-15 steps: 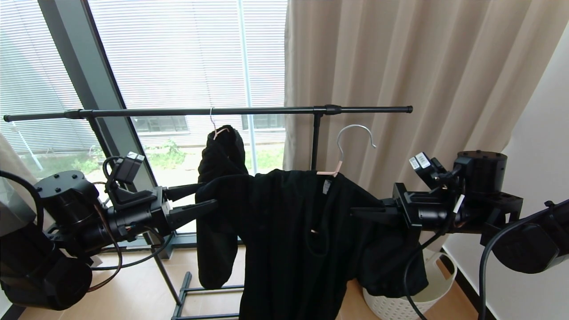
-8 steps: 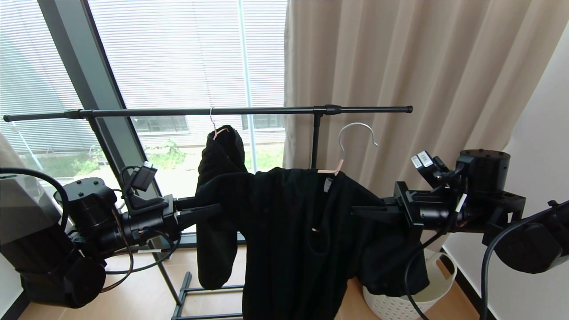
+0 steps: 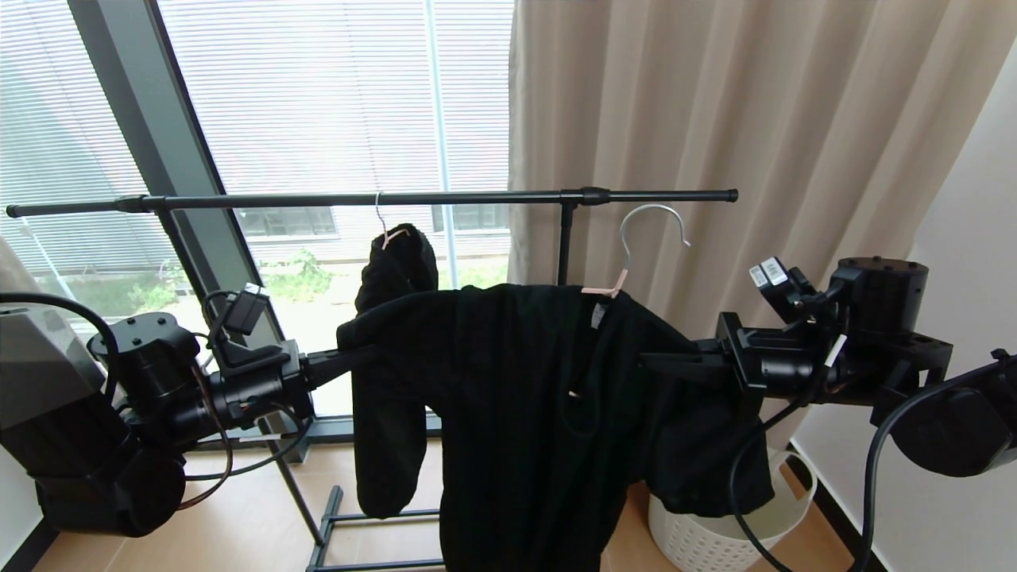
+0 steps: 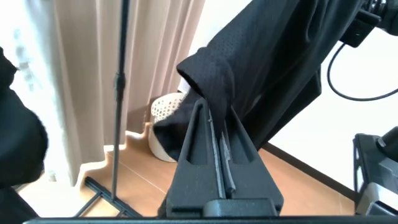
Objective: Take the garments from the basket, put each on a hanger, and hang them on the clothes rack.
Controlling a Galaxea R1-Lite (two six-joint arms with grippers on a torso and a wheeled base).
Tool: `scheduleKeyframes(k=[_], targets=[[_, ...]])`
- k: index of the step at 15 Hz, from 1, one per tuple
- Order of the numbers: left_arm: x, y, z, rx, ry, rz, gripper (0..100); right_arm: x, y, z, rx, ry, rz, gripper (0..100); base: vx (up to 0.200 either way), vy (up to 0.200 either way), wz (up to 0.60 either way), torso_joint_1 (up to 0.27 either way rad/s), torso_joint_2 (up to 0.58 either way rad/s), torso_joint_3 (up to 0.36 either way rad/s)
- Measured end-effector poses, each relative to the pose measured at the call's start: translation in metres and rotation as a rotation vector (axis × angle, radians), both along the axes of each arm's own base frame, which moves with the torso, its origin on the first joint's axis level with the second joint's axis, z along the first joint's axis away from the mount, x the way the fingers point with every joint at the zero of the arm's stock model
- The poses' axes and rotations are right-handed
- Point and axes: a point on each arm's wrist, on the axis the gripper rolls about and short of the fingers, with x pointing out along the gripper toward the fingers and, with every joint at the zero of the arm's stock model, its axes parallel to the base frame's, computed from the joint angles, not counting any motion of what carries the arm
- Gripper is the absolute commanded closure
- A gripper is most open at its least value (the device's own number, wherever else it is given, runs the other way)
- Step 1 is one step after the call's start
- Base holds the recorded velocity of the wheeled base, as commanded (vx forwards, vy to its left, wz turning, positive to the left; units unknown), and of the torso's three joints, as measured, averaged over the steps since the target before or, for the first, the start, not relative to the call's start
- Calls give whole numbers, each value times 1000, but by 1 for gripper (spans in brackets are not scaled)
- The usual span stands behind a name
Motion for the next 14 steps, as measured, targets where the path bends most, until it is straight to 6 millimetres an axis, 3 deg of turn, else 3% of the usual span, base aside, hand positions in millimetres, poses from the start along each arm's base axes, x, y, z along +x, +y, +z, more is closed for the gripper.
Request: scheduleKeyframes(k=[7, 14], targets=[[14, 24, -7, 0, -7, 70, 100, 5, -18, 13, 14, -27, -62, 100, 0, 0, 0, 0, 0, 0], [18, 28, -13, 1, 4, 81, 100, 11, -37, 22, 24, -47, -122, 100, 0, 0, 0, 0, 0, 0]])
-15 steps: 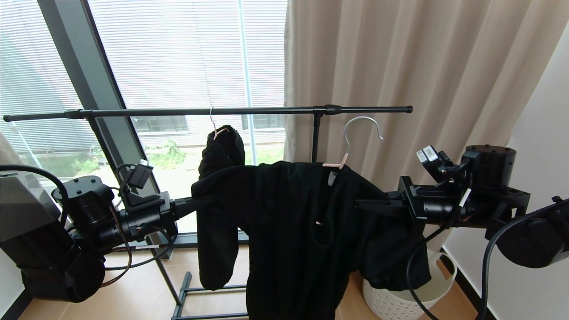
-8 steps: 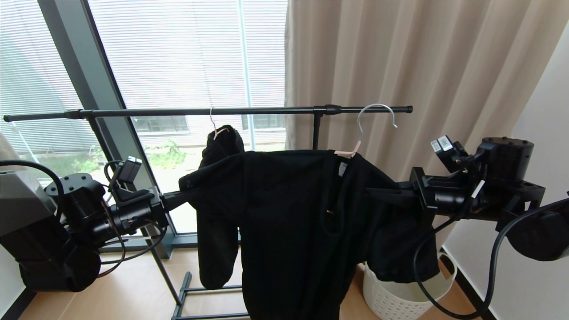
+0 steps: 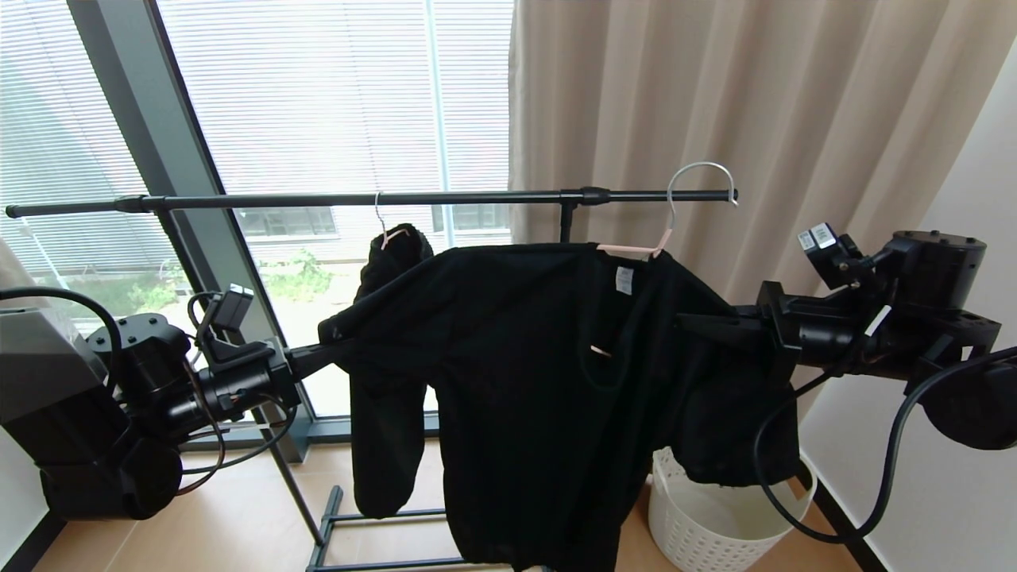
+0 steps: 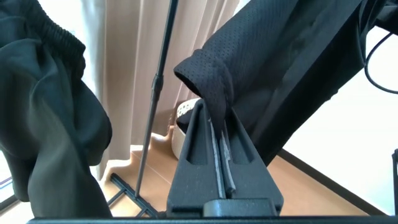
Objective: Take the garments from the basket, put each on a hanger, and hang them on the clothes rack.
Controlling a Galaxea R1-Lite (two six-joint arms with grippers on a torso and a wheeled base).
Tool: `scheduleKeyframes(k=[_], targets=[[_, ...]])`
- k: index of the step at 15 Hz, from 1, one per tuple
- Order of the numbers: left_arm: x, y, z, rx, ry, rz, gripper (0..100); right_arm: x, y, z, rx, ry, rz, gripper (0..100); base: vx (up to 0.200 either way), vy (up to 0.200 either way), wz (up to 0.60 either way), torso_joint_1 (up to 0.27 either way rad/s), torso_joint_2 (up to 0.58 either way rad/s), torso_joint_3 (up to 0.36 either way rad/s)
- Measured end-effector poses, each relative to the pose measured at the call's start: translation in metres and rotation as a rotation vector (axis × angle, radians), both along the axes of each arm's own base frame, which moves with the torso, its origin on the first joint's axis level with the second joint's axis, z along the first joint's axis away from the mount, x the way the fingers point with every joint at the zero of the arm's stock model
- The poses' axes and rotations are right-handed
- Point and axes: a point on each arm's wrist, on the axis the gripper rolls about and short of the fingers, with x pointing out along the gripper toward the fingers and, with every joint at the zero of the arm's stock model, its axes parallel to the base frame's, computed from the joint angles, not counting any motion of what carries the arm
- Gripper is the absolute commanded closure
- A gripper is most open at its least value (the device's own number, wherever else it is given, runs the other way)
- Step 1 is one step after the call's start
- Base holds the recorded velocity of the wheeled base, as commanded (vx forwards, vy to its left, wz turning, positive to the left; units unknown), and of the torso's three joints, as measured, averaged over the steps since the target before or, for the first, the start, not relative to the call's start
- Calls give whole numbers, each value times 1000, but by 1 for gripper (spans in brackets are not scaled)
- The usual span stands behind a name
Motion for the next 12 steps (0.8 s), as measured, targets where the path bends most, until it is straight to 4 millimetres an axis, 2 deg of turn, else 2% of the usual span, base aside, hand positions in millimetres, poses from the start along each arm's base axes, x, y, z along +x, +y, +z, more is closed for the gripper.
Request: scheduleKeyframes(k=[11, 12], targets=[[2, 1, -1, -1, 11, 0, 100, 4, -12, 8, 17, -1, -31, 100, 0, 0, 0, 0, 0, 0], [2, 0, -1, -1, 11, -1, 0, 4, -12, 8, 17, 0, -32, 100, 0, 0, 0, 0, 0, 0]])
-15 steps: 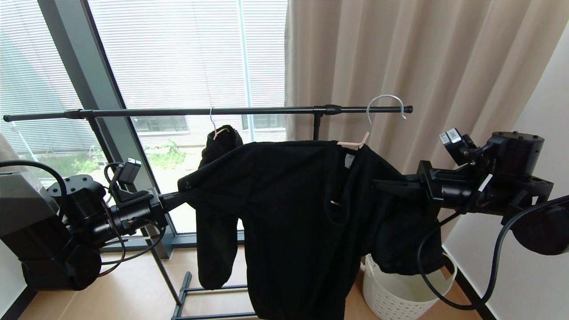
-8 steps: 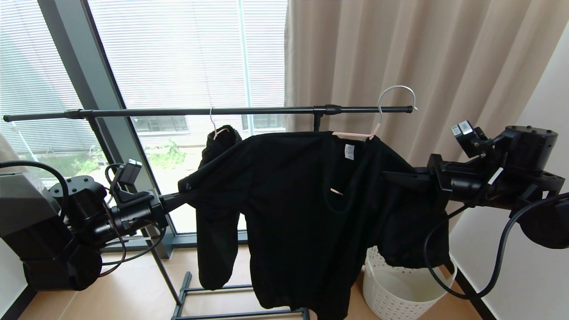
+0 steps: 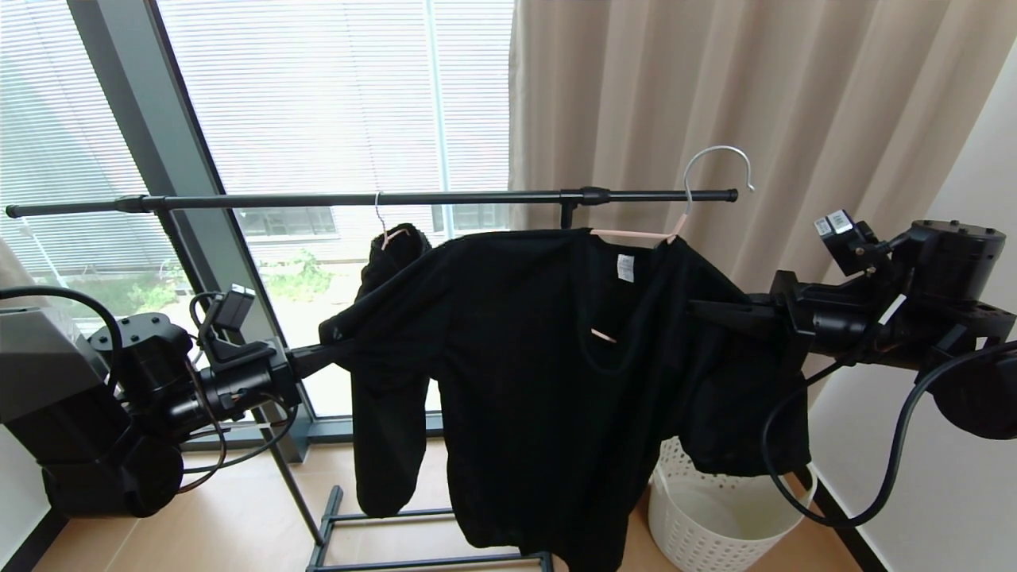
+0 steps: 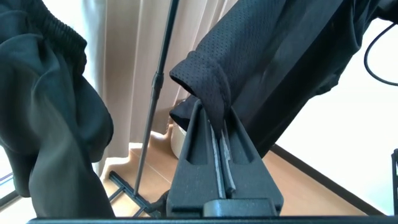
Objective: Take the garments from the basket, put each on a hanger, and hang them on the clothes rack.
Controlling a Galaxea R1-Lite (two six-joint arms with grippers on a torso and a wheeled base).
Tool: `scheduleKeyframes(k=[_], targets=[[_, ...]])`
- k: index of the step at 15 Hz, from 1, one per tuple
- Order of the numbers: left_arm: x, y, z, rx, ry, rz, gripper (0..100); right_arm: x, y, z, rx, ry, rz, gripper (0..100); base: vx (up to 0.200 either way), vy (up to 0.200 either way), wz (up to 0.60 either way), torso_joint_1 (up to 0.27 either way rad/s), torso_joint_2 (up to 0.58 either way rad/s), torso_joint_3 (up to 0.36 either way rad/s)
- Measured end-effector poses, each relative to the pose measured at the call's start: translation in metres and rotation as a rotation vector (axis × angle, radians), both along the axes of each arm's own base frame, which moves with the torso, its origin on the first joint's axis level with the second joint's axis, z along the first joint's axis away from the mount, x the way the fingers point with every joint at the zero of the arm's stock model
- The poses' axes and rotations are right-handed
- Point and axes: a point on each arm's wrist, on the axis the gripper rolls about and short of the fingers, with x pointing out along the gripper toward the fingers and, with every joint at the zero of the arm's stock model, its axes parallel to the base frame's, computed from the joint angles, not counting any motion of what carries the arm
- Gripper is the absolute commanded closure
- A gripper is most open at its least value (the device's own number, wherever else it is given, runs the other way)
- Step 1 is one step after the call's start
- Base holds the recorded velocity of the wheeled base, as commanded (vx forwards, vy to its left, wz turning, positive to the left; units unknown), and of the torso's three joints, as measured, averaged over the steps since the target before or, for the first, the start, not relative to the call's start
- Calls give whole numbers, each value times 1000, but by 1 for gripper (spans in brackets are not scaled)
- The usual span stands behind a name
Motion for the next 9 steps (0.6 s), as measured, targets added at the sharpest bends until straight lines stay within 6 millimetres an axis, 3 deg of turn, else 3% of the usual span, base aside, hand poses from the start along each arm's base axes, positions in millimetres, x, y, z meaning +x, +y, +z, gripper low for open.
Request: scheduleKeyframes(k=[6, 9], targets=[[-2, -2, -2, 12, -8, -4, 0, 0, 0, -2, -1, 5, 1, 100, 0, 0, 0, 0, 0, 0], [-5, -8, 0, 10, 0, -23, 0, -2, 10, -8, -4, 25, 30, 100, 0, 0, 0, 0, 0, 0]])
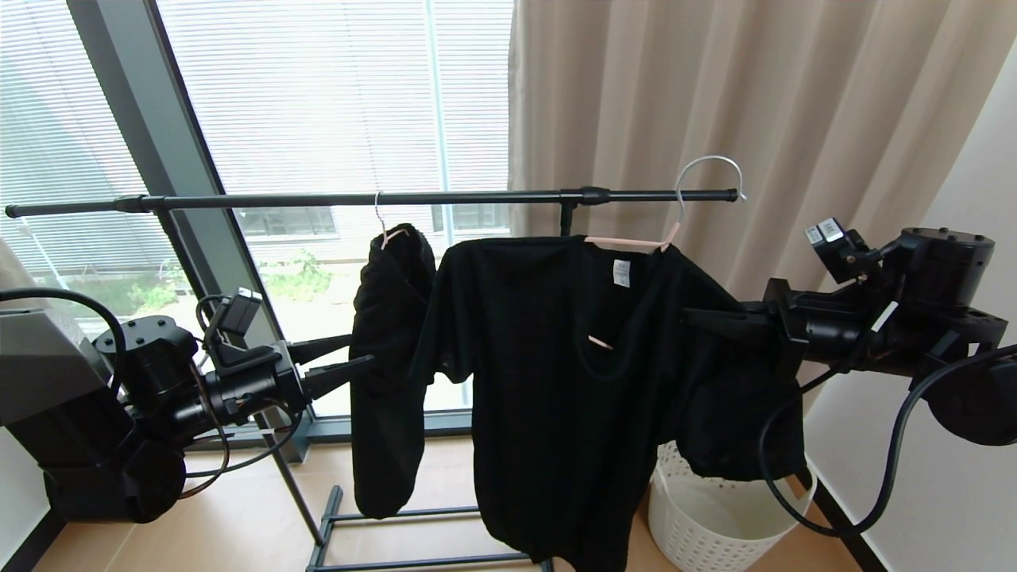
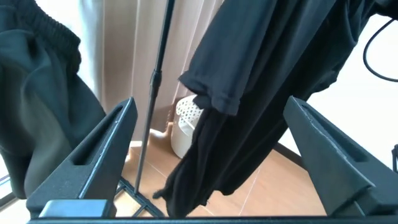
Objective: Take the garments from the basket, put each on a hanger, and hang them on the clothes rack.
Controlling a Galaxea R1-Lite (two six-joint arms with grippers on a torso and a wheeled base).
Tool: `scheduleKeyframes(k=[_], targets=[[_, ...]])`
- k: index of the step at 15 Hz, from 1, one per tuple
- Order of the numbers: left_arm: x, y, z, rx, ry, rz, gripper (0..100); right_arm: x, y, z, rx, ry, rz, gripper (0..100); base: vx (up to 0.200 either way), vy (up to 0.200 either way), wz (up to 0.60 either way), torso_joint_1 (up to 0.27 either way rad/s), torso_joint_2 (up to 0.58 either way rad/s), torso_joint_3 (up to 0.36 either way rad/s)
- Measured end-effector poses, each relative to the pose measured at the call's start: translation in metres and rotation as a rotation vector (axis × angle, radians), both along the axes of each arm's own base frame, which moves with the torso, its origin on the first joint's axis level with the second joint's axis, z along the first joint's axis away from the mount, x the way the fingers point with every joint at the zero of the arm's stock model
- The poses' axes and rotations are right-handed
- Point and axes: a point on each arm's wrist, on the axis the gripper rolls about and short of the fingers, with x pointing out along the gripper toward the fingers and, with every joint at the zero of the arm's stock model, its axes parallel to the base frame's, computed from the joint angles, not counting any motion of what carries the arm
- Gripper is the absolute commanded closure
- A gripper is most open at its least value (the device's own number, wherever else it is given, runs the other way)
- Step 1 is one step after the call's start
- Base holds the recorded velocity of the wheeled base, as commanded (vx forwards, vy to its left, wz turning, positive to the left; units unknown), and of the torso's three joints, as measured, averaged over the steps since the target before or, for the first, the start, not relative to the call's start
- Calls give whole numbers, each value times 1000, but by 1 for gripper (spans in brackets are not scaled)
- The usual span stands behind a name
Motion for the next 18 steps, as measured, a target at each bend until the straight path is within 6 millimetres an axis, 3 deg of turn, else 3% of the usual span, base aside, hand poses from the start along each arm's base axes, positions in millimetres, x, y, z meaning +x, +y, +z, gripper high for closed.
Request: scheduleKeyframes(k=[3, 11, 15, 18], targets=[[-6, -7, 7, -3, 39, -20, 0, -1, 19, -13, -7, 41, 55, 100, 0, 0, 0, 0, 0, 0], [-45, -33, 70, 1, 99, -98, 0, -7, 64, -62, -50, 168, 197, 100, 0, 0, 0, 0, 0, 0], [-57, -50, 89, 101, 173, -132, 0, -14, 73, -72, -73, 159, 237, 100, 0, 0, 0, 0, 0, 0], [-58, -73, 113, 213, 72, -199, 0, -15, 74, -73, -75, 163, 241, 100, 0, 0, 0, 0, 0, 0]])
